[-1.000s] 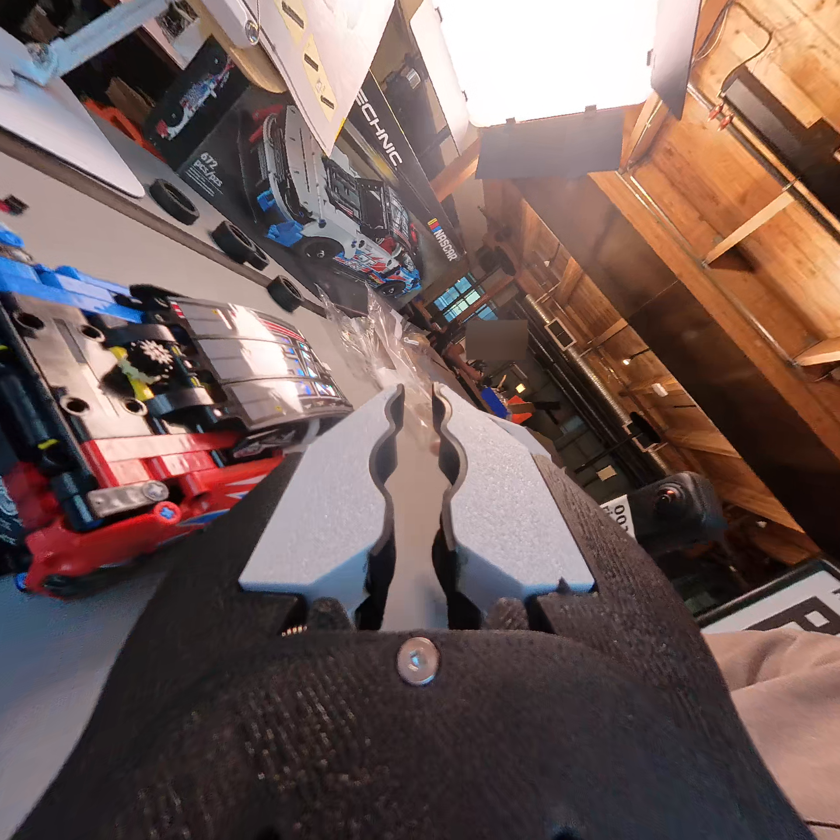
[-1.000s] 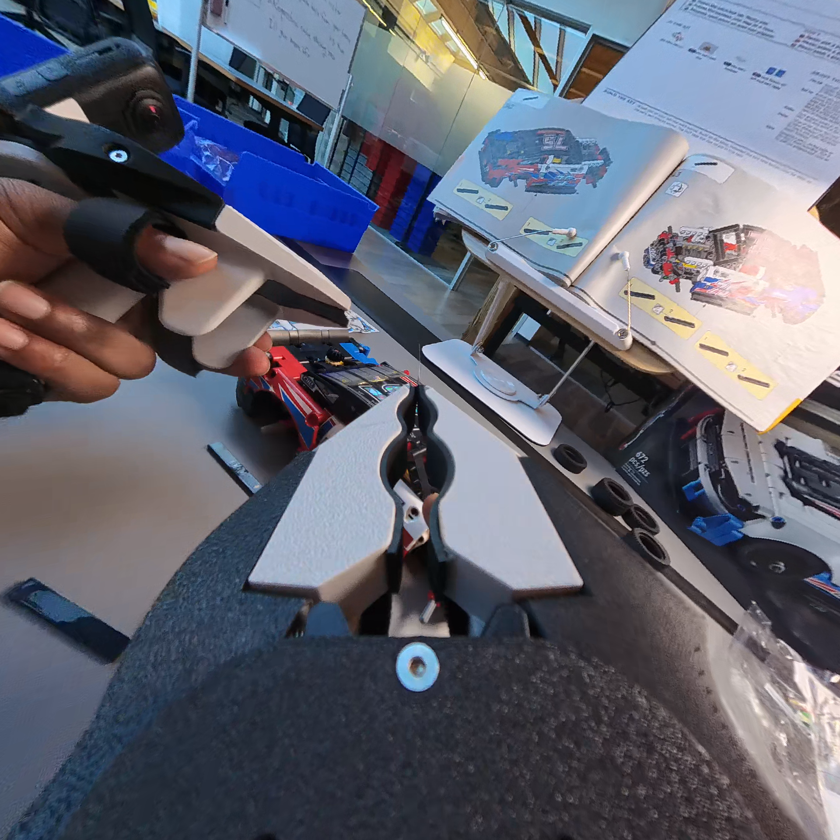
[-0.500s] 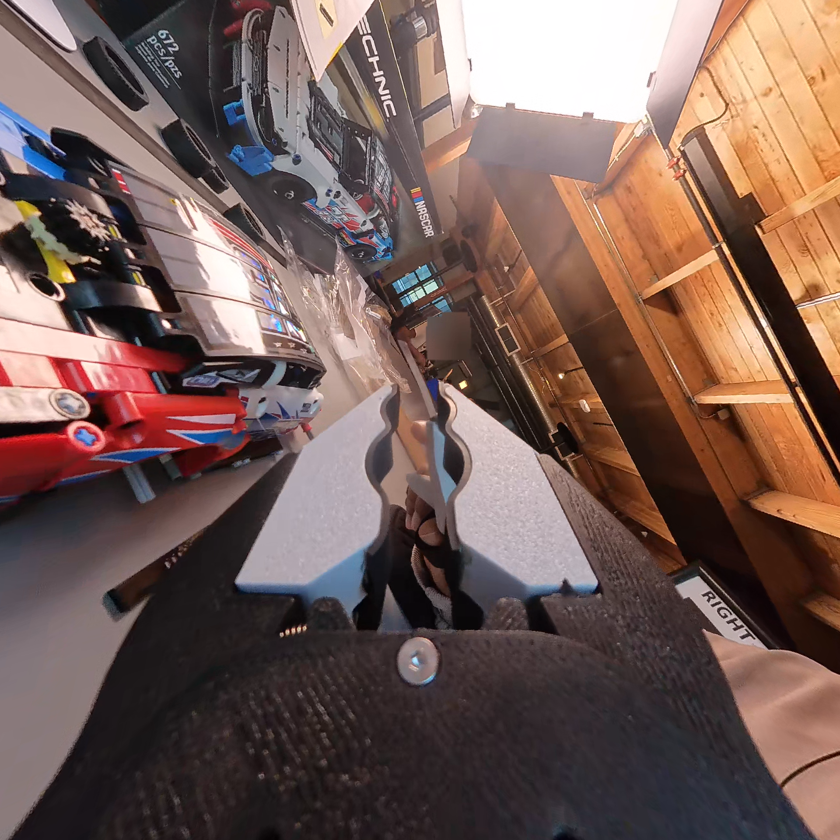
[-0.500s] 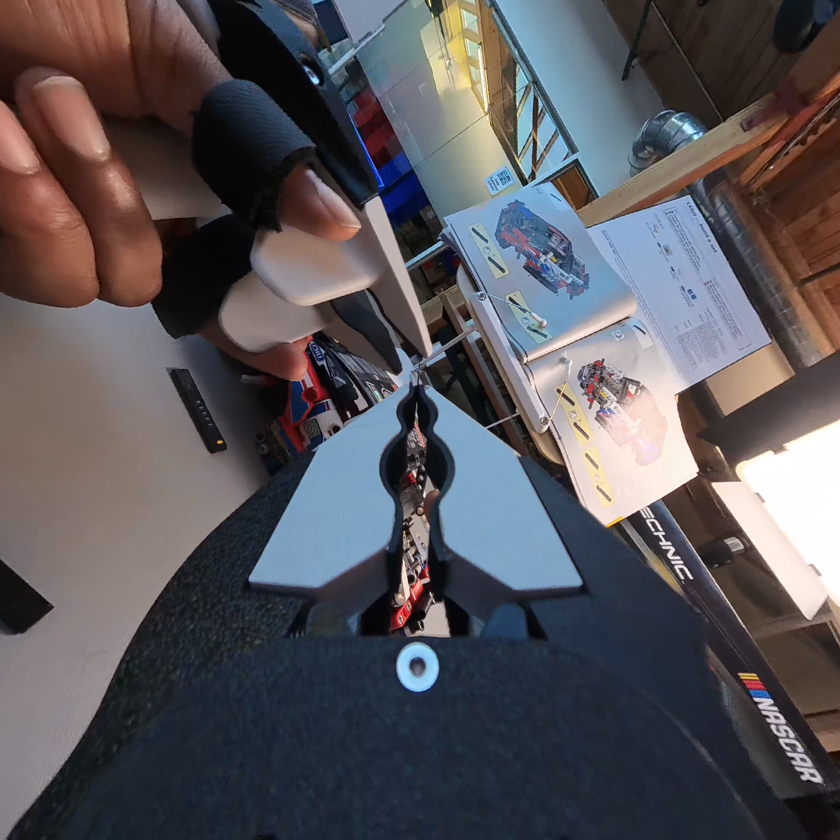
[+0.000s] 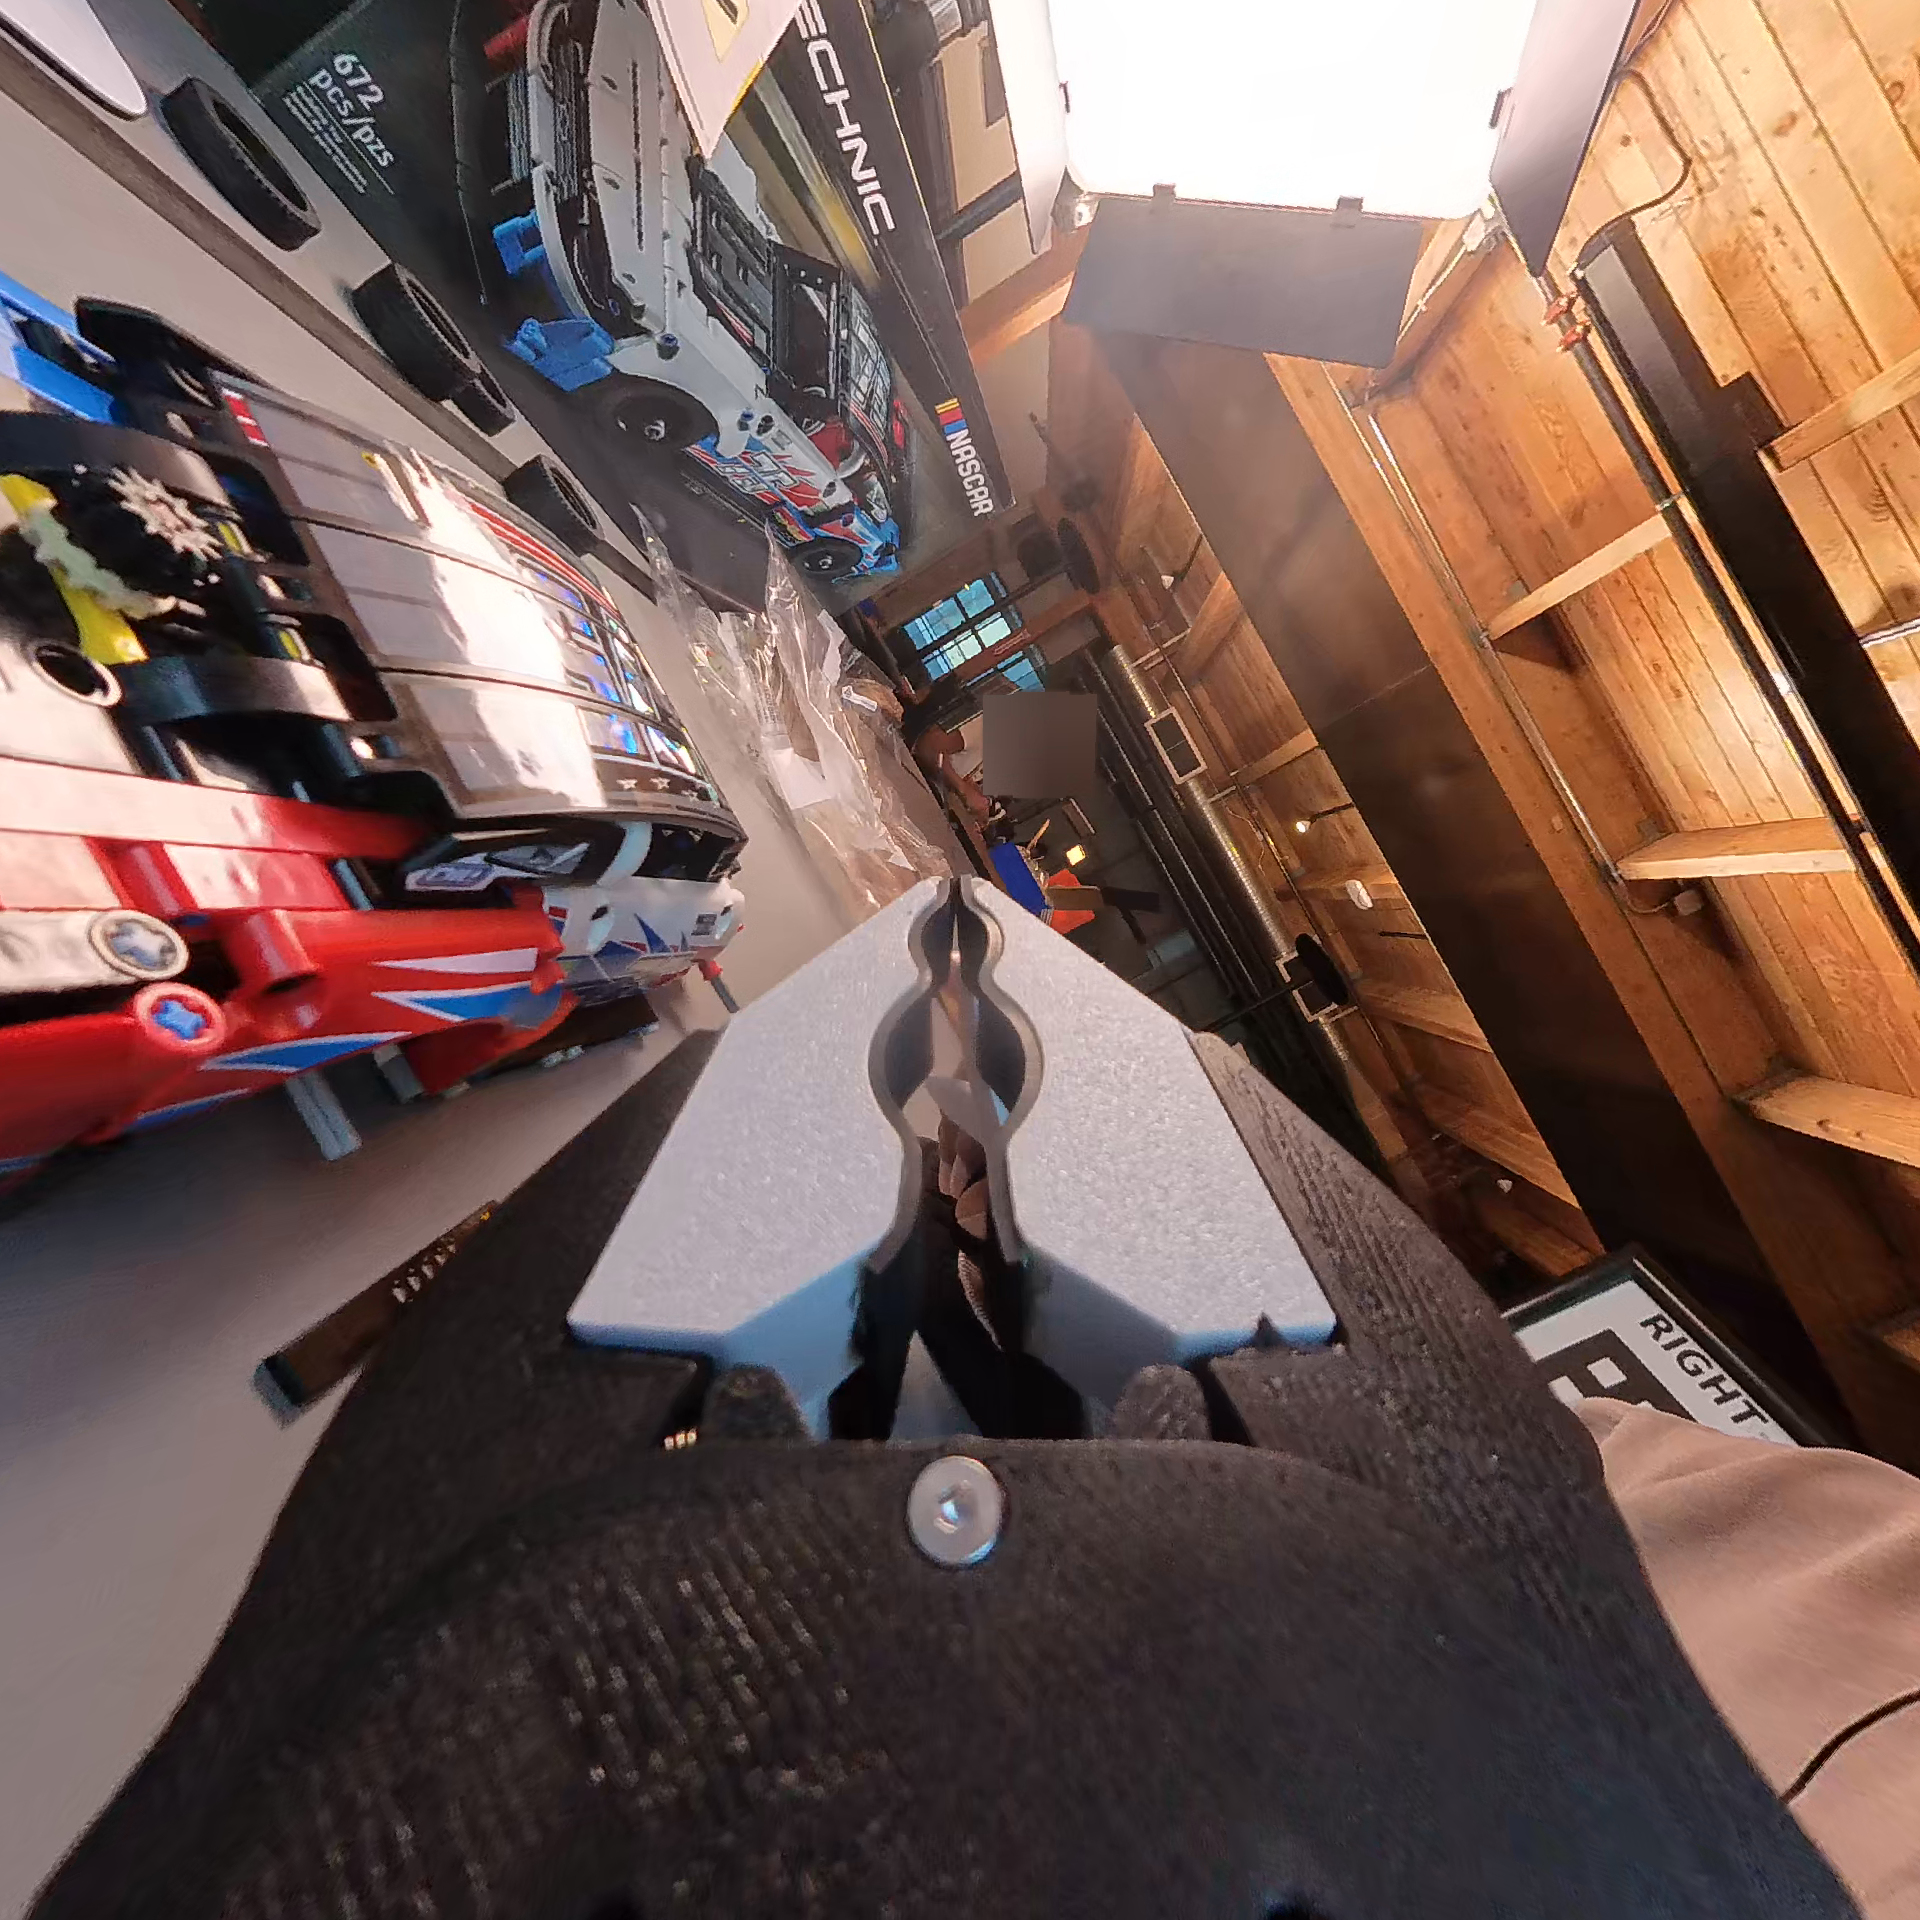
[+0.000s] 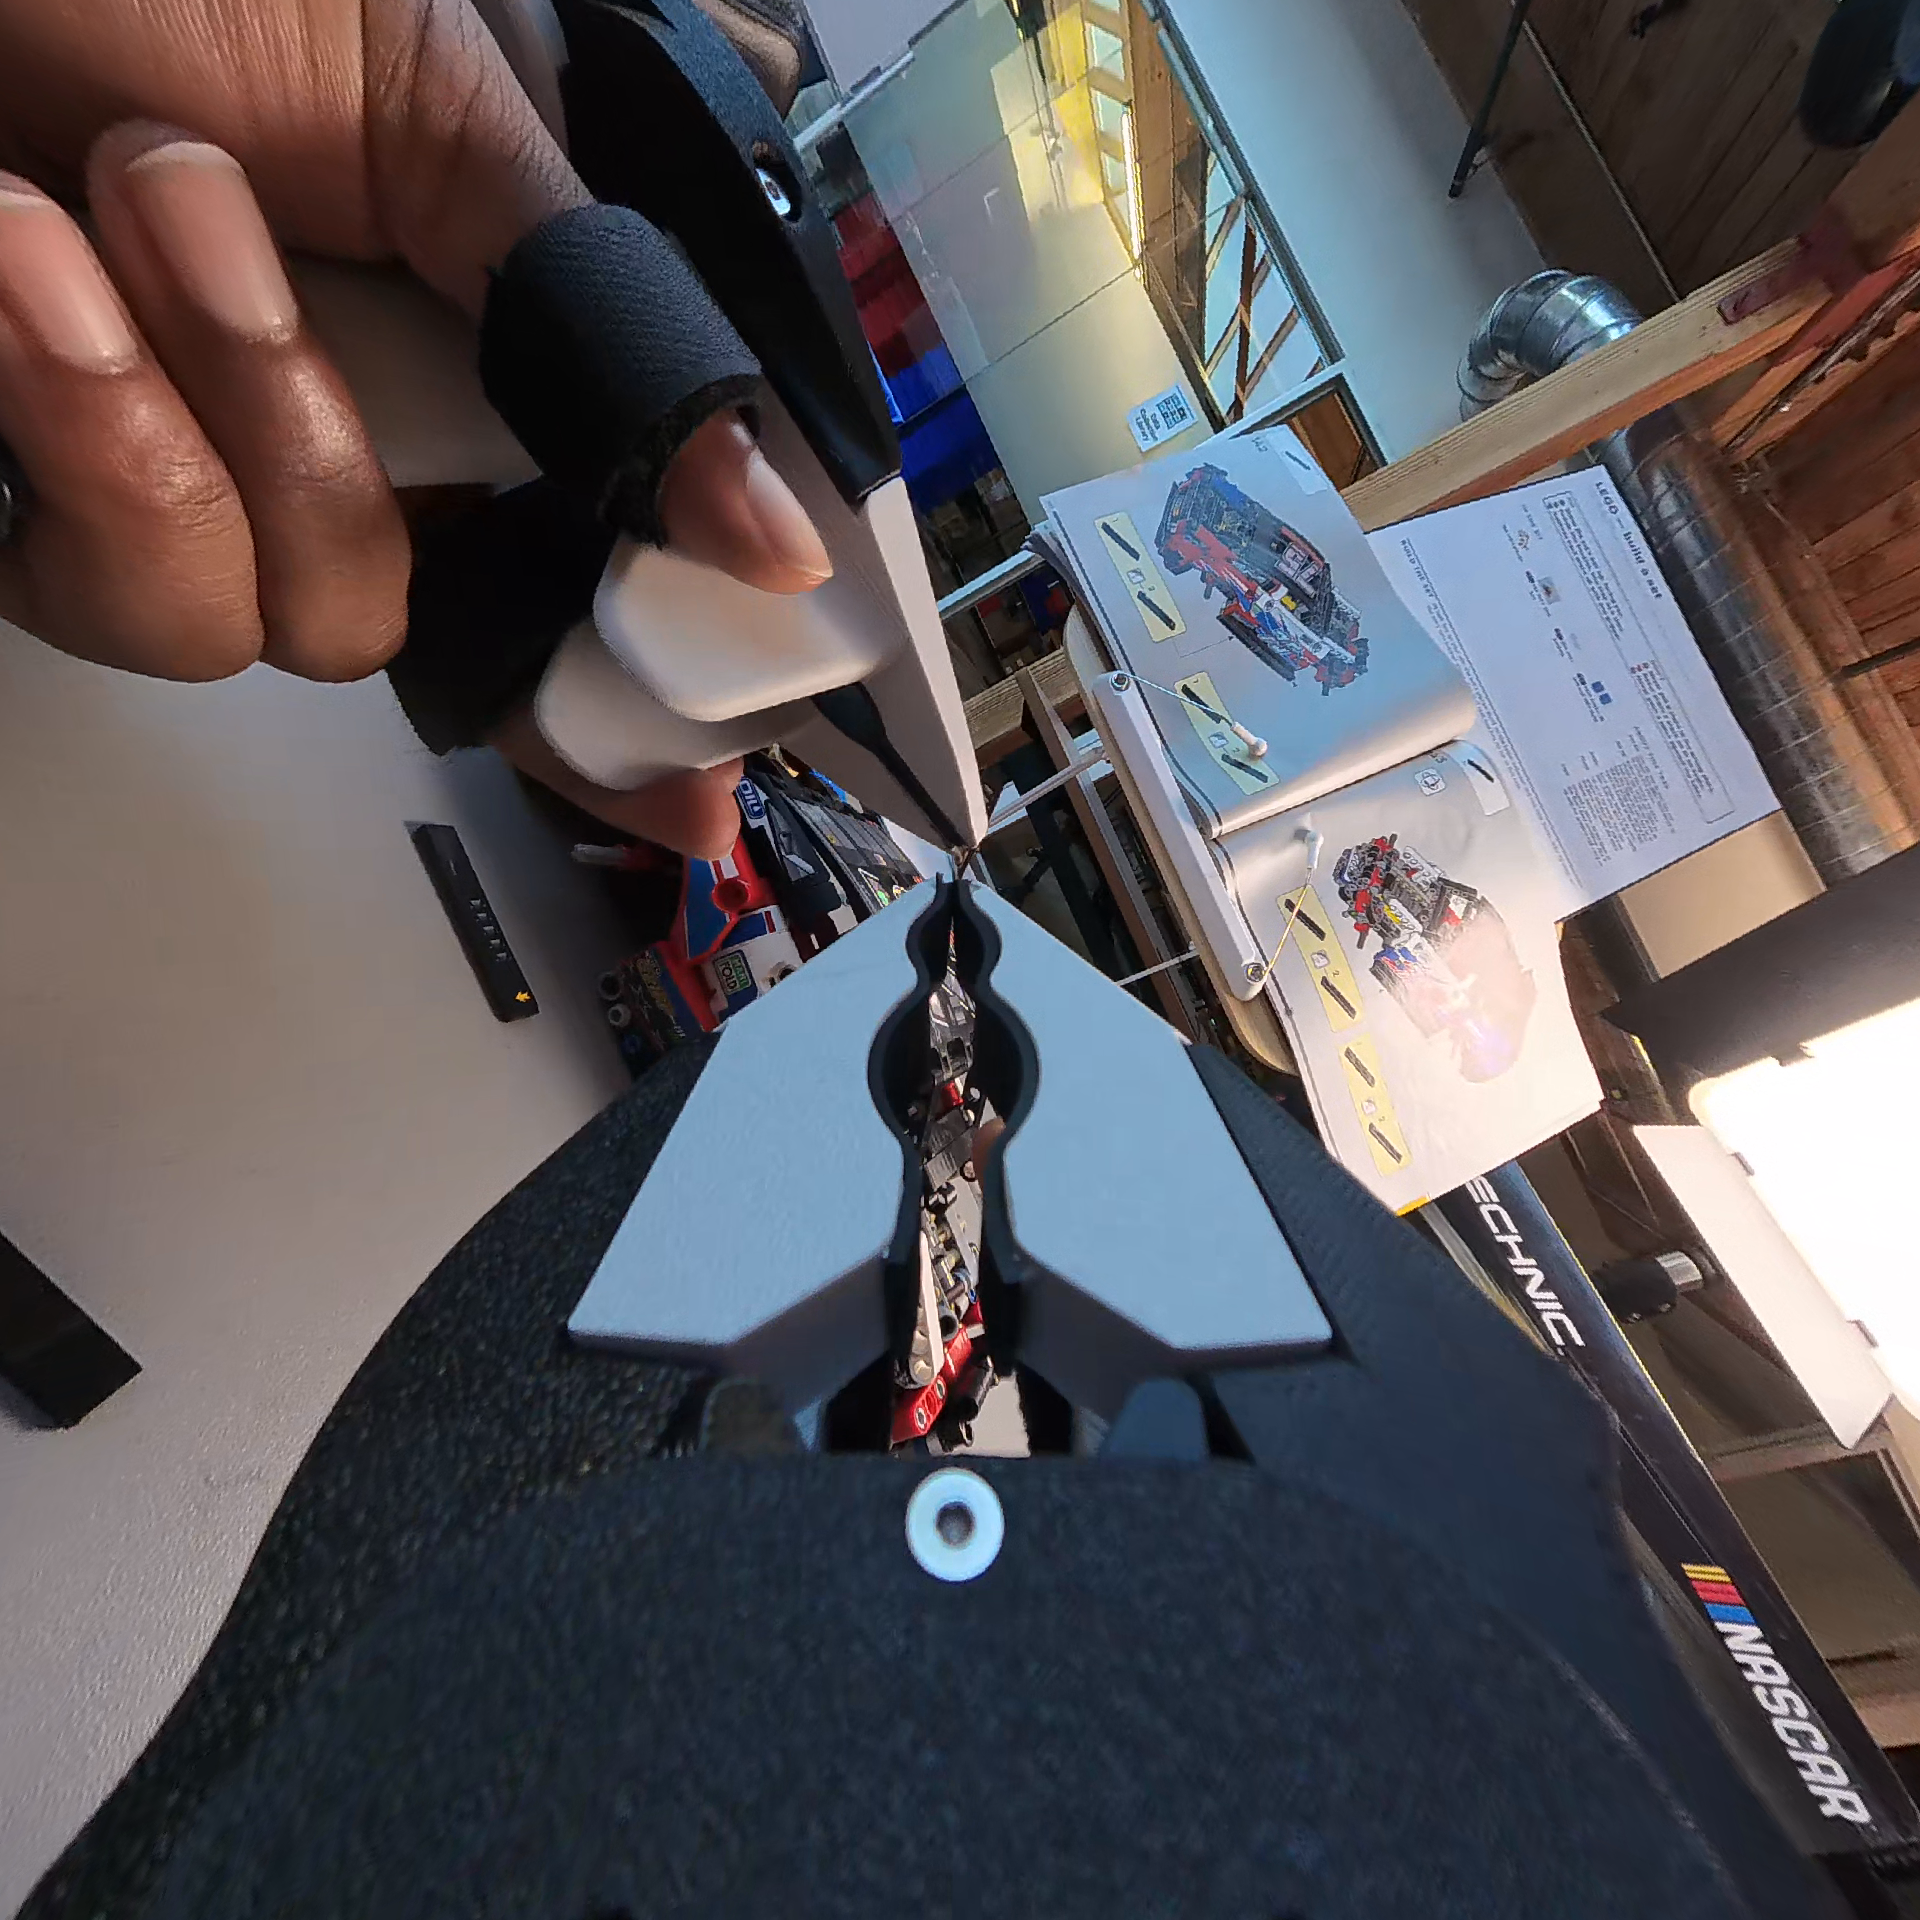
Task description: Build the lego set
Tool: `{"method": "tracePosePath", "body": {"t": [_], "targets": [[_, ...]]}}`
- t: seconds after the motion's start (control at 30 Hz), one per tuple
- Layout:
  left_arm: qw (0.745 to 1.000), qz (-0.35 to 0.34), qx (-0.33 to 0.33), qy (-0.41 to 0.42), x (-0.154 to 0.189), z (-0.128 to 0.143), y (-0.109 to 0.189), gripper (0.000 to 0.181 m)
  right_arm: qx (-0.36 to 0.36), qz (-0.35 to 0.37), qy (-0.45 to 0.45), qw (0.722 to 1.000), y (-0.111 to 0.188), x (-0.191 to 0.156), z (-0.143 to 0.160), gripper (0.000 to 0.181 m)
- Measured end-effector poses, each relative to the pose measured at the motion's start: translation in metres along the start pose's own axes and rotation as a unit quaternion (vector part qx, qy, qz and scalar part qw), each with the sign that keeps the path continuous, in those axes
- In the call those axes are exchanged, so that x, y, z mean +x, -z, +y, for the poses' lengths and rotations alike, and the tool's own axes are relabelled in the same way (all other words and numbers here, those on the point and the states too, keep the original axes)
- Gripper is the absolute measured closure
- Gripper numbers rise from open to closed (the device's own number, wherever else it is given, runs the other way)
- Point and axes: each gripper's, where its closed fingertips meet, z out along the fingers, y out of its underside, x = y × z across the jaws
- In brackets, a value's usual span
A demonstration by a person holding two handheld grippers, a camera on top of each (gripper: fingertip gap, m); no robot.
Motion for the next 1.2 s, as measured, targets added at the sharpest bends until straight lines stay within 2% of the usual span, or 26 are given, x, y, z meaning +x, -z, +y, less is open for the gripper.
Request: {"method": "tracePosePath", "body": {"t": [0.3, 0.53, 0.57, 0.63, 0.7, 0.77, 0.9, 1.03, 1.2], "targets": [[1.000, 0.002, -0.006, -0.015, 0.002, 0.000, 0.000, 0.181, 0.004, -0.007, -0.007, 1.000, 0.000, -0.002, -0.001, 0.181], [1.000, -0.005, -0.013, -0.022, 0.000, 0.003, 0.000, 0.181, 0.008, -0.023, -0.021, 0.999, 0.001, -0.005, -0.001, 0.175], [1.000, -0.005, -0.006, -0.024, 0.000, 0.001, 0.001, 0.181, 0.009, -0.048, -0.024, 0.999, 0.001, -0.012, -0.001, 0.160], [0.999, -0.004, 0.001, -0.032, 0.001, -0.006, 0.003, 0.181, 0.000, -0.076, -0.036, 0.996, 0.001, -0.023, 0.002, 0.152], [0.999, -0.008, 0.000, -0.053, 0.003, -0.011, 0.005, 0.181, 0.008, -0.078, -0.044, 0.996, 0.002, -0.022, 0.000, 0.151], [0.997, -0.007, -0.013, -0.081, 0.006, -0.015, 0.007, 0.181, 0.017, -0.095, -0.110, 0.989, 0.003, -0.019, -0.002, 0.150], [0.987, -0.003, -0.087, -0.135, 0.009, -0.017, 0.017, 0.181, 0.051, -0.156, -0.271, 0.948, 0.009, -0.006, -0.002, 0.151], [0.969, -0.007, -0.157, -0.191, 0.003, -0.012, 0.030, 0.181, 0.077, -0.309, -0.403, 0.858, 0.023, -0.013, -0.008, 0.152], [0.957, 0.011, -0.208, -0.200, -0.005, 0.005, 0.038, 0.181, 0.135, -0.376, -0.486, 0.778, 0.024, 0.008, -0.019, 0.153]]}}
